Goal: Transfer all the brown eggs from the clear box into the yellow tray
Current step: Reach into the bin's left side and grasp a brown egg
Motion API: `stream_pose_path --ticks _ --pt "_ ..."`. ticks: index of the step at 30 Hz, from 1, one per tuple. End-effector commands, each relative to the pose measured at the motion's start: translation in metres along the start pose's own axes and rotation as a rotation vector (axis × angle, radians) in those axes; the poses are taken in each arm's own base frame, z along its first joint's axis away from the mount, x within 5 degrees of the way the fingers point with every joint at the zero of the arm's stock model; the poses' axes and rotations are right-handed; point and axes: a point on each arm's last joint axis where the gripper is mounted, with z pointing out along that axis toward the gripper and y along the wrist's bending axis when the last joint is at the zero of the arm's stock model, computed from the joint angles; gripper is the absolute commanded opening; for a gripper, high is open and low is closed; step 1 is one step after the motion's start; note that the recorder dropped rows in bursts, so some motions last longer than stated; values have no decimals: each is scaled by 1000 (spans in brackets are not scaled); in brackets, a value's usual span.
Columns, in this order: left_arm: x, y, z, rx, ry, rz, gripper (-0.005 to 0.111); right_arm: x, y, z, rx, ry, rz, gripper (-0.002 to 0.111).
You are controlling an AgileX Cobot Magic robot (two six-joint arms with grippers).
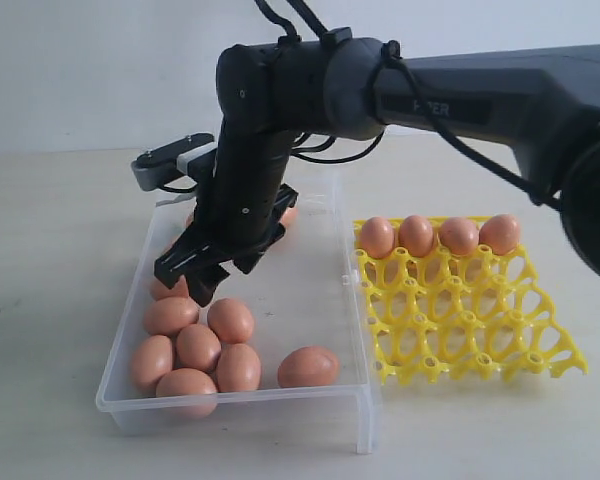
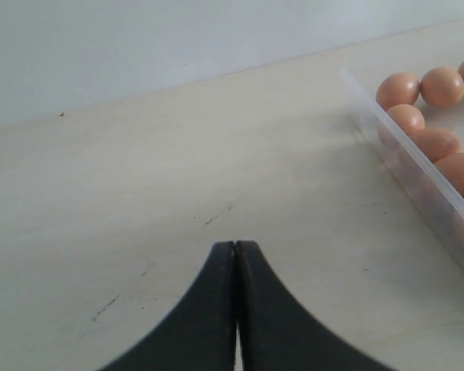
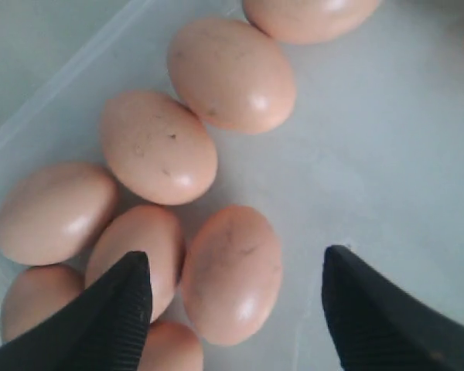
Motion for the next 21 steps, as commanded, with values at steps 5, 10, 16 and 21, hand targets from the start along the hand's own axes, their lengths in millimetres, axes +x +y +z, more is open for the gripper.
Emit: stream_pose_path --ticks 5,10,16,21 --pt "-2 0 -1 -1 -17 -1 0 0 -8 25 32 66 -10 62" --pt "-2 0 -1 -1 -17 -1 0 3 -6 43 -14 97 23 62" --pt "-2 0 -1 -1 -17 -1 0 4 -6 48 -28 104 33 32" --pt "-2 0 -1 -1 -17 -1 0 -2 -12 33 14 28 22 0"
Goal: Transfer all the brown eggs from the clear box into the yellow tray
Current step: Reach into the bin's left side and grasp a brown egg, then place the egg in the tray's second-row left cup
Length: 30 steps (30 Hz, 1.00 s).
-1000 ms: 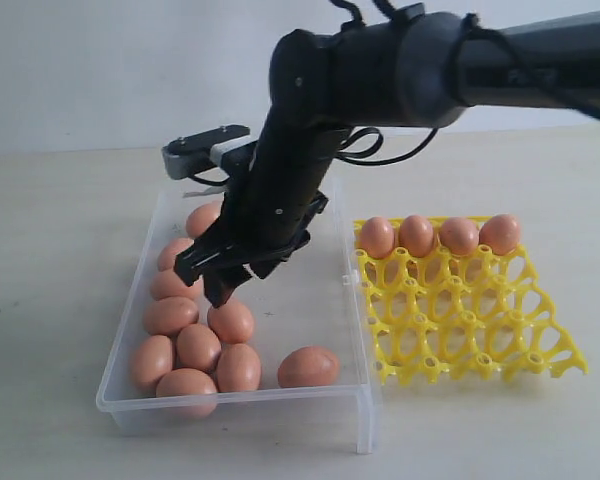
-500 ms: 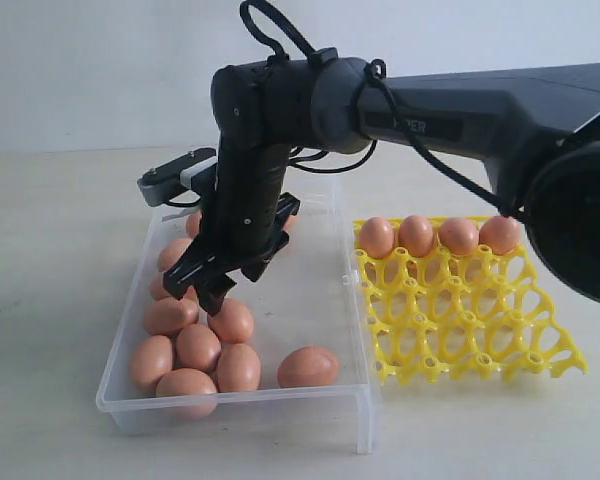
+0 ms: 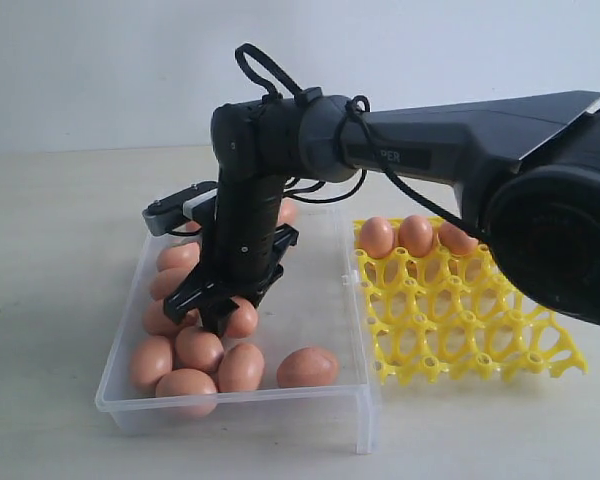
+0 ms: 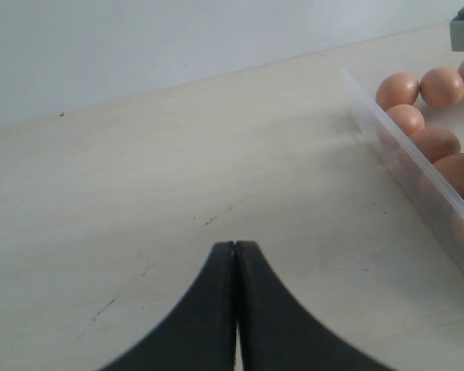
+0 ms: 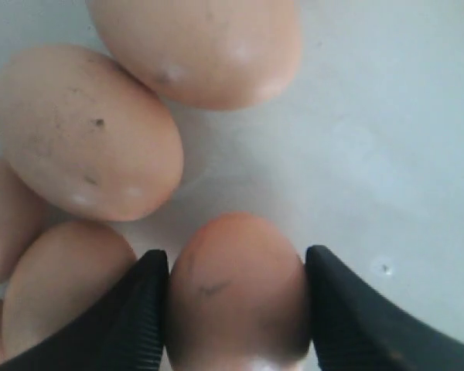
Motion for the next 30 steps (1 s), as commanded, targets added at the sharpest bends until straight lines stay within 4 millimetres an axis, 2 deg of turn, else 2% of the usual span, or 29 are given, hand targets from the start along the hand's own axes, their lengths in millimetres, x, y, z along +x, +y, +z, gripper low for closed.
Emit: stream_pose_path --ticks 1,4,7,10,13,15,21,26,30 --pt "-2 0 -1 -1 -17 -1 0 -8 -5 -24 48 -117 -11 0" --pt "-2 0 -1 -1 -17 -1 0 -10 -10 -54 110 -272 -16 0" --pt "-2 0 -1 -1 -17 -1 0 -5 -15 -82 157 -473 -3 0" --pt "-2 0 -1 -1 -17 -1 0 16 -19 -105 224 -669 17 0" --pt "-2 0 -1 -1 -17 -1 0 49 -26 -121 275 -860 35 0" --pt "-2 0 -1 -1 -17 -1 0 76 -33 -123 288 -957 64 0" --pt "-2 0 -1 -1 -17 -1 0 148 -47 -101 358 -1110 91 0" --pt "-2 0 -1 -1 -17 -1 0 184 -55 -83 412 -1138 124 0" --pt "-2 0 -1 -1 -17 -1 0 196 -65 -74 441 -1142 155 0"
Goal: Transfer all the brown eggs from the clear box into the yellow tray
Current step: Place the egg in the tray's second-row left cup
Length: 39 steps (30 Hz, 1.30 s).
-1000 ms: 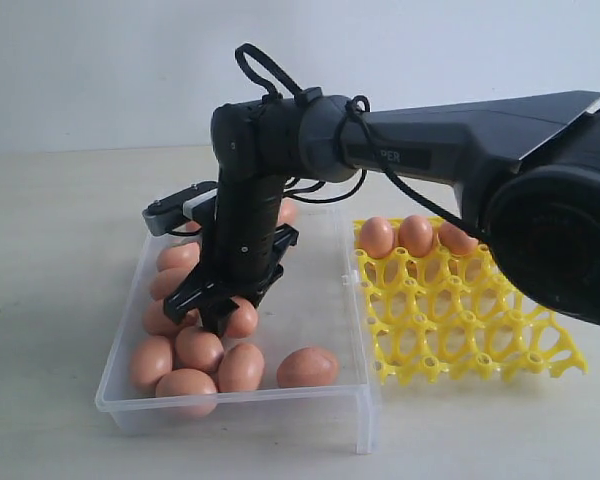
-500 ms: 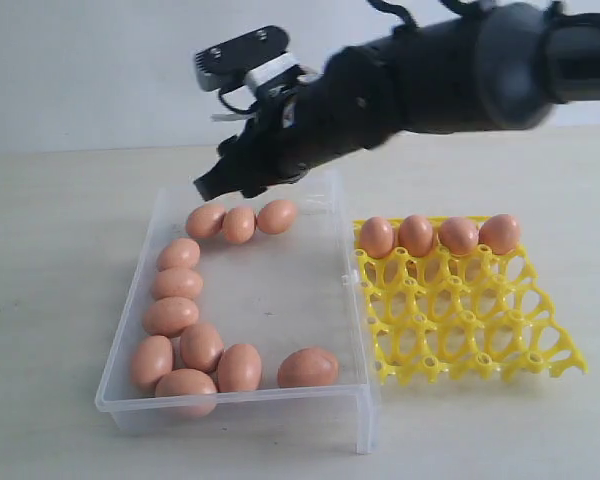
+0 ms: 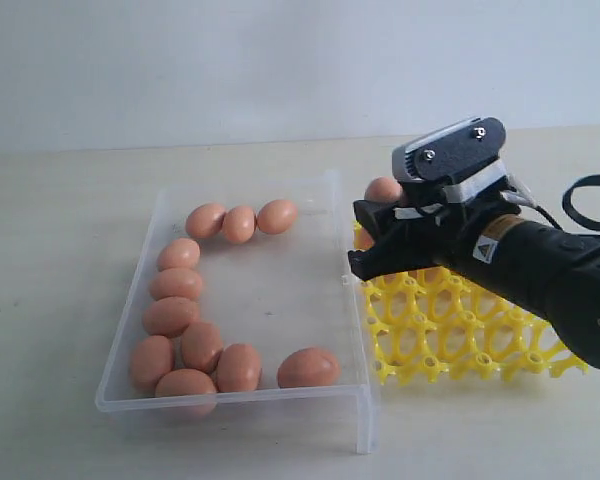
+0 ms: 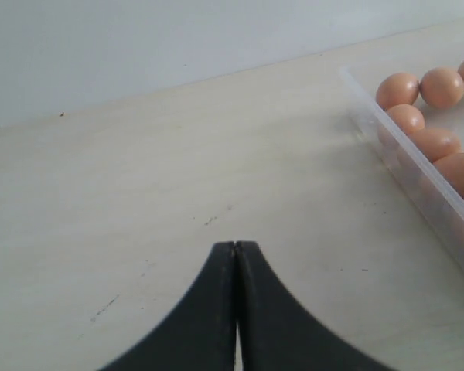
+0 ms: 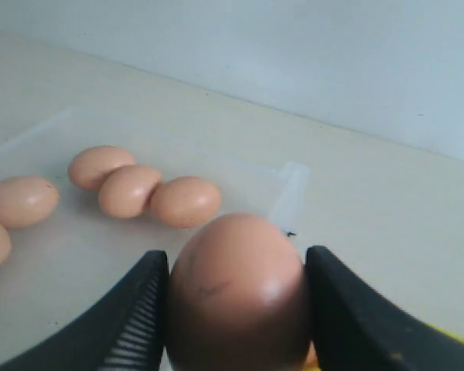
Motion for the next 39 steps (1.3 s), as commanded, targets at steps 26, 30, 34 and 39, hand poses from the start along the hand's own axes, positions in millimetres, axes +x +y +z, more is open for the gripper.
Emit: stream_pose_path --ticks 26,30,34,39 --pt "-2 0 -1 -1 -17 -1 0 53 -15 33 42 -36 133 0" --pt "-2 0 -1 -1 -17 -1 0 54 -11 34 1 -25 105 0" --pt "-2 0 -1 -1 -17 -1 0 54 -11 34 5 -25 106 0" --pt "-2 0 -1 -1 -17 -1 0 56 -11 34 5 -5 69 22"
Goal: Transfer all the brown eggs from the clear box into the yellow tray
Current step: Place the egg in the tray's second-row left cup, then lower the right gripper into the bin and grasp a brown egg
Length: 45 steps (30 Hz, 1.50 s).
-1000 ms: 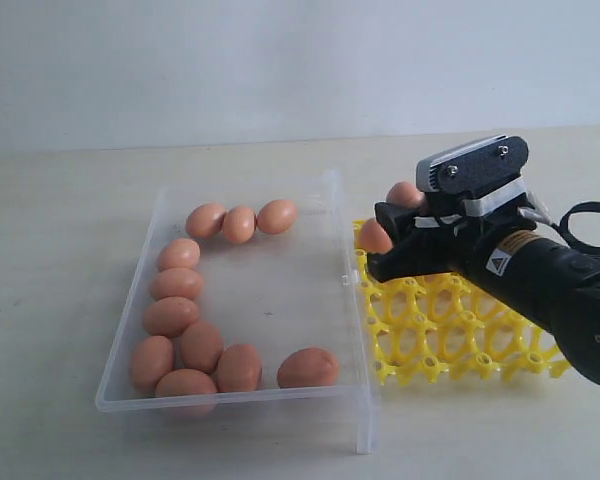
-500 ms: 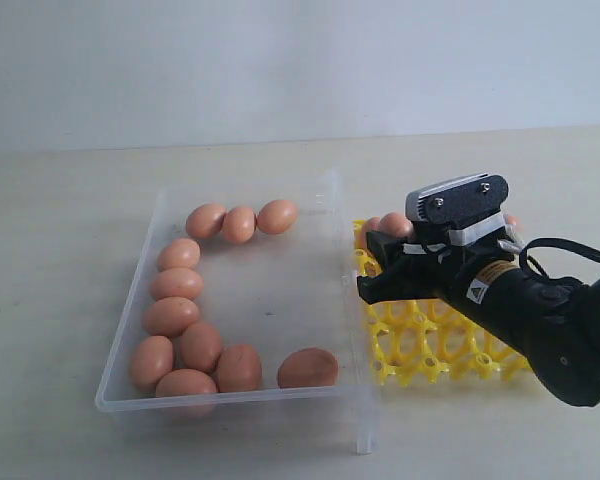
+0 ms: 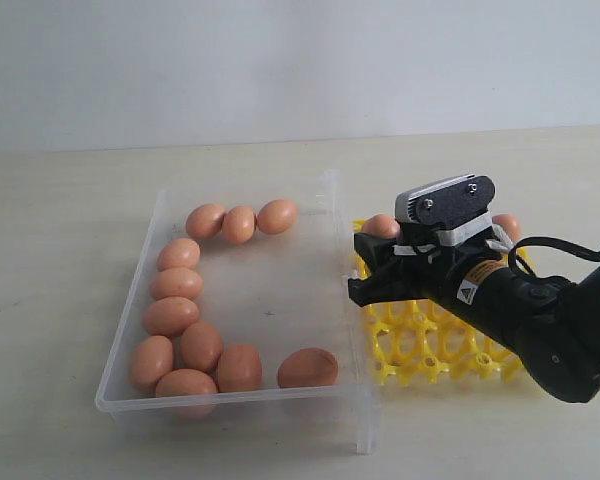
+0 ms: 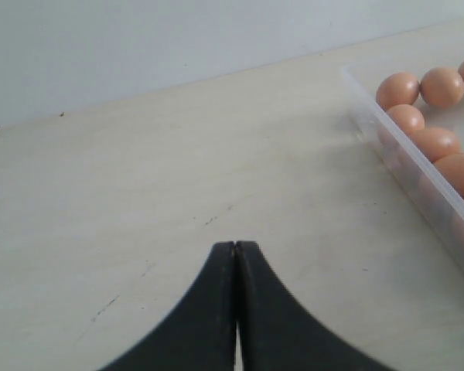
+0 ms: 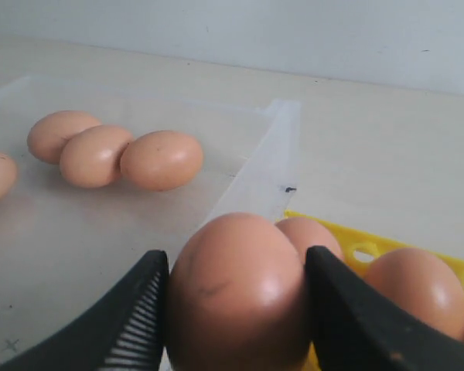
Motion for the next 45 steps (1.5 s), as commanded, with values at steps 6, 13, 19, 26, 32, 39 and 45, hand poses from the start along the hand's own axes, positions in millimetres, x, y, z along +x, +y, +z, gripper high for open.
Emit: stream_pose_path --ticks 6,13,19,26,32,39,45 --pt "-2 0 -1 -1 -17 -1 0 3 -8 1 68 35 -13 69" --pt "-2 0 -1 -1 -17 -1 0 -103 1 -35 24 -40 -140 8" --pt "-2 0 -1 -1 -17 -1 0 -193 32 -36 -4 357 -193 0" --pt "-2 0 -1 -1 -17 -1 0 -189 98 5 -265 539 -71 0" --pt "-2 0 -1 -1 -17 -1 0 -140 130 46 -401 925 -115 18" --pt "-2 0 -1 -1 -17 -1 0 -126 148 83 -422 1036 -110 57" --pt "-2 0 -1 -1 -17 -1 0 -118 159 104 -415 1121 -102 59"
